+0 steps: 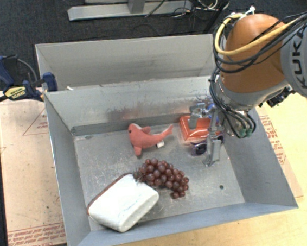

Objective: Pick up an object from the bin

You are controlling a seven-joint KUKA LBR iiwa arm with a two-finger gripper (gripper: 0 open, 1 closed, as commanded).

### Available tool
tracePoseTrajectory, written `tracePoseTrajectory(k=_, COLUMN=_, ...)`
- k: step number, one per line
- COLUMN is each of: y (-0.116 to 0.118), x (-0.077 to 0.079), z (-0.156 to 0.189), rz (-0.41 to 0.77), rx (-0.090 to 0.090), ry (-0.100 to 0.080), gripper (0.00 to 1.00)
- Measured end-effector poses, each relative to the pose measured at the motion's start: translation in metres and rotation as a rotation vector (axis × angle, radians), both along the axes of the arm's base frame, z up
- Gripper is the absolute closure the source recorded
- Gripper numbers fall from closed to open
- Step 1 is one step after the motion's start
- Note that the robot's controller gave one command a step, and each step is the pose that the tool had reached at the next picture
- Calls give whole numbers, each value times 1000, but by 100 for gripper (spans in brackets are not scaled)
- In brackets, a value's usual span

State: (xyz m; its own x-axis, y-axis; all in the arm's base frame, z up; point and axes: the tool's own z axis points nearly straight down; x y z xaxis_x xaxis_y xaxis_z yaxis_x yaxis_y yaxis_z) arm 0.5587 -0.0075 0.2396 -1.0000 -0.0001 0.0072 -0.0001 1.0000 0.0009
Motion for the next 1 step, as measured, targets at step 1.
tracePoseTrajectory(k=1, y=0, x=1, z=5, rz=0, rx=0, ry=-9, gripper=0)
